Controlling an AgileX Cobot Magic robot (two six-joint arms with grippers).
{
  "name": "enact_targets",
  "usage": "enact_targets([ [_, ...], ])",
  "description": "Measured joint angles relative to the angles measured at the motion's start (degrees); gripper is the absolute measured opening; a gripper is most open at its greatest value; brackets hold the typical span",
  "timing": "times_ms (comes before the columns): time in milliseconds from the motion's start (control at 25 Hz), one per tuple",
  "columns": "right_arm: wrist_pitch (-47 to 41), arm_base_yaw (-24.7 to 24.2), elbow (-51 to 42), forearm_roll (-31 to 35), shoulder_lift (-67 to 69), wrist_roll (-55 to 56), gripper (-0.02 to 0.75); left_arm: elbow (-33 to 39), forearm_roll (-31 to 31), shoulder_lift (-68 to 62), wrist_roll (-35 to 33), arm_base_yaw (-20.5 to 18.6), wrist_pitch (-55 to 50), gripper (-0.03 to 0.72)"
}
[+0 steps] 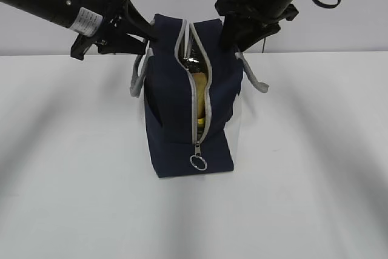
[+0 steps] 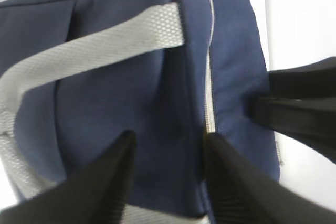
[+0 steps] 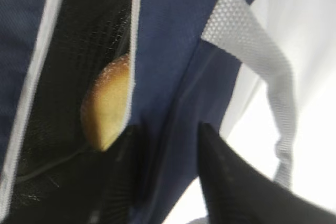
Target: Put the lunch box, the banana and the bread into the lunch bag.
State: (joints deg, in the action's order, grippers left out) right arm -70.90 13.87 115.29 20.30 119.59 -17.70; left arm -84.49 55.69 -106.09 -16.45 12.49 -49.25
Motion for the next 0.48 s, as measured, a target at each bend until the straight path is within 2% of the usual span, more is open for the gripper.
enact_targets([
  [80, 0.00, 0.00, 0.00, -2.14, -1.44, 0.00, 0.417, 0.00, -0.14, 0.00, 0.00, -0.05, -0.06, 0.373],
  [160, -0.09, 0.00, 0.00, -3.88, -3.06, 0.00, 0.496, 0.00, -0.59, 0.00, 0.00, -0.25, -0.31, 0.437],
  [280, -0.22, 0.00, 0.00, -5.11, -5.49, 0.00, 0.534, -0.24, -1.32, 0.00, 0.00, -1.24, -2.08, 0.474],
  [480, -0.35, 0.00, -1.09, -7.13, -9.44, 0.00, 0.544, -4.36, -6.87, 1.13, 0.55, -3.14, -7.76, 0.484],
])
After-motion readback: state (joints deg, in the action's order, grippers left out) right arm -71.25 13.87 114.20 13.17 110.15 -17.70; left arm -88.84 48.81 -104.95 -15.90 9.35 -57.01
